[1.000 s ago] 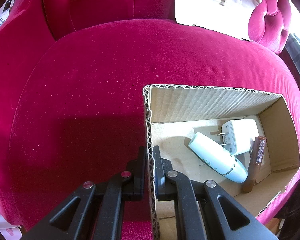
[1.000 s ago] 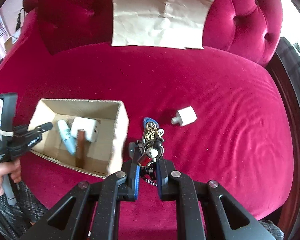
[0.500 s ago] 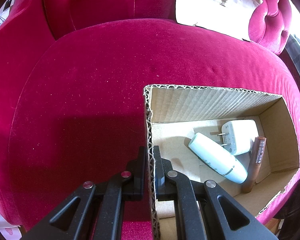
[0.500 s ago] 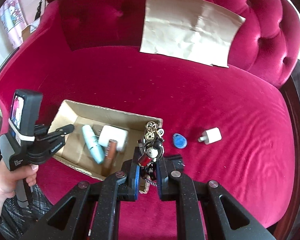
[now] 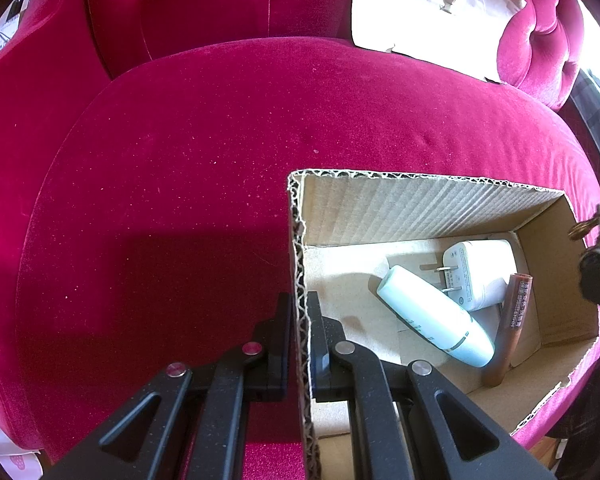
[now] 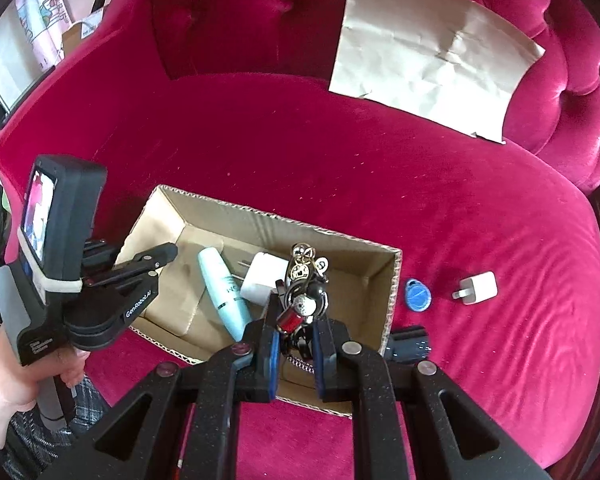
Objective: Organize rigid objects
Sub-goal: 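Carry the keychain with the right gripper over the box, then lower the keychain into the box and open the right gripper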
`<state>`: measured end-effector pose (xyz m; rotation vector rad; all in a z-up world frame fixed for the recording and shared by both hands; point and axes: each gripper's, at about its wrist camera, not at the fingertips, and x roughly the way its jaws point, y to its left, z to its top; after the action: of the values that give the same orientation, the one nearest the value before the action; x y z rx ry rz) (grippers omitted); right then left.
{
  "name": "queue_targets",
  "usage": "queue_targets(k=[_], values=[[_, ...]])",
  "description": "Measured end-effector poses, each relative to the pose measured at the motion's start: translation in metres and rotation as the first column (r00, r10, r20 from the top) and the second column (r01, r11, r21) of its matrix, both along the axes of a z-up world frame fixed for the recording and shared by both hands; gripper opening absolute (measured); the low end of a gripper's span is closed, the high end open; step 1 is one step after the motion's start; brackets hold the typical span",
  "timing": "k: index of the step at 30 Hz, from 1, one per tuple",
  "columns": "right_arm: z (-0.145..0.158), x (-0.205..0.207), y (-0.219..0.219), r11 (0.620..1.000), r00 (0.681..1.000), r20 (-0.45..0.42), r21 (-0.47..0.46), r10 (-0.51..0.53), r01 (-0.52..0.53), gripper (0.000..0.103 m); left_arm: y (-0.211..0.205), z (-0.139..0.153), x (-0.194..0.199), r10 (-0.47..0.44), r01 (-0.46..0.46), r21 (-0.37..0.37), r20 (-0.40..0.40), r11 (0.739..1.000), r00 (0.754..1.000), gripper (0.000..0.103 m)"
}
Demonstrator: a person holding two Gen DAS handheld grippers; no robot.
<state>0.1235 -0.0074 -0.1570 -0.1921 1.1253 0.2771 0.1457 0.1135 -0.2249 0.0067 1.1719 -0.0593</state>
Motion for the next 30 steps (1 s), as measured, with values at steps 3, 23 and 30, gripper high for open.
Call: queue_targets(k=[3,23,30], values=[[-0.008,0.001,0.005,1.0,1.0,-0.018,-0.003,0.008,-0.008,0.012,0.0,0.0,0.0,0.0,0.0,-0.001,0.0,1.0,1.0,0.006],[-0.032,0.004,0.016,1.0,0.997,-0.072,-0.006,0.005,-0.005,0.012,0.0,0.0,0.0,0.0,0.0,0.0,0.0,1.0,1.0,0.006],[-0.035,0.005,0.016,1.0,0.997,-0.077,-0.013,0.0,-0.001,0.019,0.001,0.0,0.0,0.001,-0.001,-0.001,0.0,1.0,1.0,0.006]])
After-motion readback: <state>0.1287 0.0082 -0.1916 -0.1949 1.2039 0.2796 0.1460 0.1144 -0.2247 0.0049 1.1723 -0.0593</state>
